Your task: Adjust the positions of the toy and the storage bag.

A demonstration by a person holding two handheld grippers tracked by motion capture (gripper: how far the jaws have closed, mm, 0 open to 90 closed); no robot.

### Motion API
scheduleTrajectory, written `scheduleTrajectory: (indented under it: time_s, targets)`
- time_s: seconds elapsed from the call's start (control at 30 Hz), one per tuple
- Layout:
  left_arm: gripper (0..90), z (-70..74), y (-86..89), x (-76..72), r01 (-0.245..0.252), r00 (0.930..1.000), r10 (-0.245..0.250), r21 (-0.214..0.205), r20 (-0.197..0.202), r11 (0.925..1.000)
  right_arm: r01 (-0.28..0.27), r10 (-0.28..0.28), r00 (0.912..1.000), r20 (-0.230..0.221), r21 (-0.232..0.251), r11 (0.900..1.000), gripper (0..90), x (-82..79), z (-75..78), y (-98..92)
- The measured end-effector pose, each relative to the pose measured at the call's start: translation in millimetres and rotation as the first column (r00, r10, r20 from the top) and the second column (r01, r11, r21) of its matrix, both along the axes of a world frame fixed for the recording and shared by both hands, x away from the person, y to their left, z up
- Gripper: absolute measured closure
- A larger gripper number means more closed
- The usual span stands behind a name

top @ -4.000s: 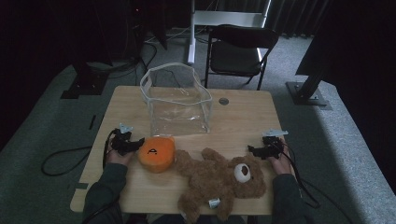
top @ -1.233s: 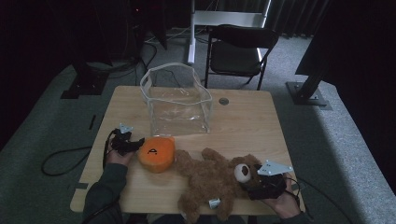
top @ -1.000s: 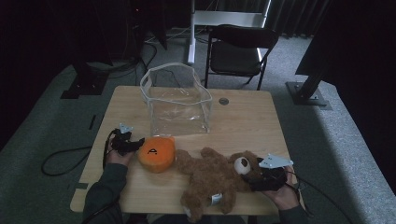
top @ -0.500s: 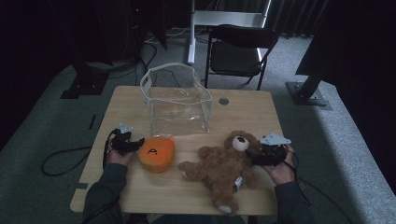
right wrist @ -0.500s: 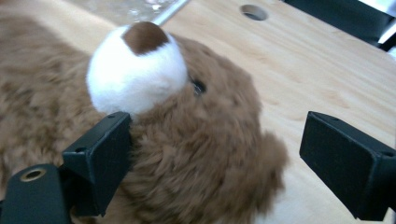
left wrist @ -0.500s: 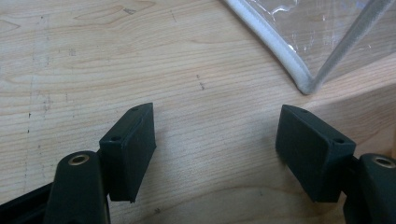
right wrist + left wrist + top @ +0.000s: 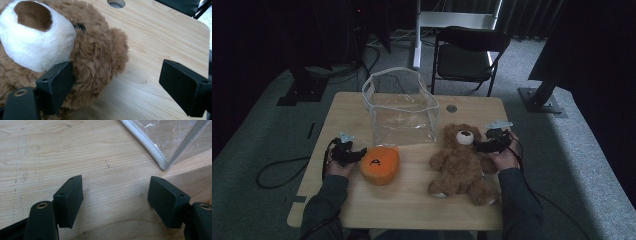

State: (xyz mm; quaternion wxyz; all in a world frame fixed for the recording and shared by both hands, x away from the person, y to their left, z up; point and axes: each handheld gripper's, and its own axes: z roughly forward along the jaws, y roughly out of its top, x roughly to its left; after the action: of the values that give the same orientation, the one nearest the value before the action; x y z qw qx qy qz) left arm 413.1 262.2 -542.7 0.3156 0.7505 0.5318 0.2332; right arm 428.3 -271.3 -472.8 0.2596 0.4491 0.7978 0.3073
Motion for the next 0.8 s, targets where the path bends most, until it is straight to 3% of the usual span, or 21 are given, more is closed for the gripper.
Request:
scheduleTrajectory:
  time_s: [0.1,0.27,0.37,0.47,0.6,0.73,0.8]
  targets:
    - [29.2,-0.1,-0.1,0.1,-0.001,1.0,0.001,-0.001,0.001,1.0,0.001,-0.001,0.9998,0.02,0.019,0.9998,12.8,-11.2,7.1,2.4]
    - [29.2,0.1,-0.1,0.0,0.0,1.0,0.0,-0.001,0.0,1.0,-0.056,0.052,0.9977,0.043,0.107,0.9927,13.1,-41.5,24.3,16.2]
    - [29.3,0.0,-0.1,0.0,0.0,1.0,0.0,-0.001,0.0,1.0,-0.09,0.087,0.9957,0.033,0.104,0.9905,12.1,-58.1,28.4,31.3]
    - [29.2,0.0,-0.1,0.1,0.0,1.0,0.0,-0.001,0.0,1.0,-0.084,0.083,0.9965,0.012,0.151,0.985,11.7,-73.3,27.0,45.0]
    - [29.2,0.1,0.0,0.0,0.0,1.0,0.0,0.0,-0.001,1.0,-0.113,0.111,0.9936,0.019,0.17,0.9791,11.1,-89.9,24.5,63.4]
    - [29.2,0.0,-0.1,0.0,0.0,1.0,0.0,-0.001,0.0,1.0,-0.124,0.121,0.9923,0.024,0.164,0.9787,10.5,-96.4,21.6,78.9]
    - [29.3,0.0,-0.1,0.0,0.0,1.0,0.0,-0.001,0.0,1.0,-0.099,0.098,0.995,0.018,0.172,0.98,10.3,-95.8,18.1,83.9]
